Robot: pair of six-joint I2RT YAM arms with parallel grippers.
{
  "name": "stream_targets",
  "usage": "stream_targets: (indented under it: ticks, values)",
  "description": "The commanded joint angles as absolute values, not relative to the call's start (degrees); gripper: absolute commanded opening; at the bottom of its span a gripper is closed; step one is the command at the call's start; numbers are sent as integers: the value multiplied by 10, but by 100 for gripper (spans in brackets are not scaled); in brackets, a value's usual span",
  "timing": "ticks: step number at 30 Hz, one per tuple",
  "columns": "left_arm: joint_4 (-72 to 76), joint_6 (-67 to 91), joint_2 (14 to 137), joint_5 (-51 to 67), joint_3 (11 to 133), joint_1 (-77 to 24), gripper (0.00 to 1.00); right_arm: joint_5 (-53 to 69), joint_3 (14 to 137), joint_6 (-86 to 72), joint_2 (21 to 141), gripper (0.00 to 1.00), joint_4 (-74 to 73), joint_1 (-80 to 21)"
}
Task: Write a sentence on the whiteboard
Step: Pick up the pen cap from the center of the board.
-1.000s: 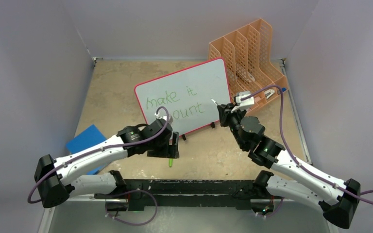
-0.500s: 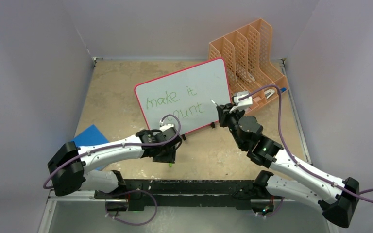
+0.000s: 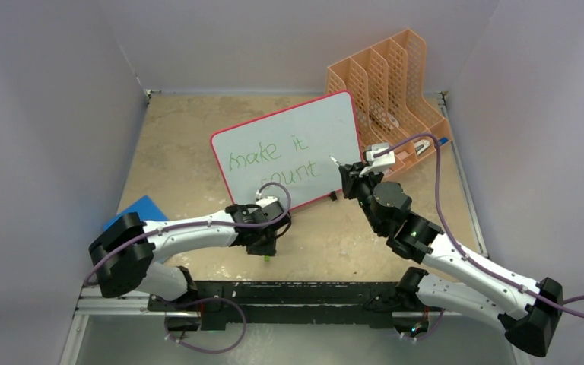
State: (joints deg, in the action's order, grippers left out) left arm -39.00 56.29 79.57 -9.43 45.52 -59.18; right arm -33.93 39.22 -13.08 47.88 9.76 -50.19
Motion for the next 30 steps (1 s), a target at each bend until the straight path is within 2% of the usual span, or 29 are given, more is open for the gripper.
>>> stream_targets:
  ticks: [1, 8, 16, 25, 30]
  values:
    - [-373, 547, 820, -105, 472, -592, 29, -350, 394, -137, 472, 0, 122, -501]
    - [-374, 545, 849, -108, 478, -592, 29, -351, 394, -136, 470, 0, 121, -500]
    - [-361, 540, 888, -108, 479, -592, 23, -351, 394, -136, 470, 0, 122, -501]
    - [-372, 525, 900, -133, 496, -589, 27, -349, 395, -134, 468, 0, 122, -501]
    - [-363, 512, 896, -129, 495, -578, 26, -348, 395, -133, 469, 0, 122, -501]
